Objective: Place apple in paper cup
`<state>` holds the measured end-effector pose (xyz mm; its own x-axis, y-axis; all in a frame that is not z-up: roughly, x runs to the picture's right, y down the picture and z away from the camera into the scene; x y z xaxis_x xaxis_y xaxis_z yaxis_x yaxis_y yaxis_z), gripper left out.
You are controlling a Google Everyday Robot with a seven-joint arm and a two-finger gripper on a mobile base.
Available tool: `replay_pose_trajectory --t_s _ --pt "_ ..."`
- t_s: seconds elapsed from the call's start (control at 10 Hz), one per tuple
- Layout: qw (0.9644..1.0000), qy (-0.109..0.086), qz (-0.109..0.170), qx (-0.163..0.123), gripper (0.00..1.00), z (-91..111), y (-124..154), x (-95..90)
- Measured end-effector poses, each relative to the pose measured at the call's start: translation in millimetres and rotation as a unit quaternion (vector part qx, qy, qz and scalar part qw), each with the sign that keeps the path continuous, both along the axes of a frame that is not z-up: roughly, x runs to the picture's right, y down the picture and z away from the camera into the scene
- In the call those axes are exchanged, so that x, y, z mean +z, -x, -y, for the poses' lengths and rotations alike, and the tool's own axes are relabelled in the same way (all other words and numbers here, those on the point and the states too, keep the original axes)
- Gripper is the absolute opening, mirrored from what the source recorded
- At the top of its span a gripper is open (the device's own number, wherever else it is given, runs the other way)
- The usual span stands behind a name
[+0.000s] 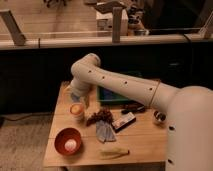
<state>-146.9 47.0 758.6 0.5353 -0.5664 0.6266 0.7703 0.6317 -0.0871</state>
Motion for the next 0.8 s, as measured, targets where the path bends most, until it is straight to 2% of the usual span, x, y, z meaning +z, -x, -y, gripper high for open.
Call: replay_pose_trajectory --t_s 0.8 --pt "1.0 0.0 0.001 -0.001 0.8 -0.3 1.6 -0.3"
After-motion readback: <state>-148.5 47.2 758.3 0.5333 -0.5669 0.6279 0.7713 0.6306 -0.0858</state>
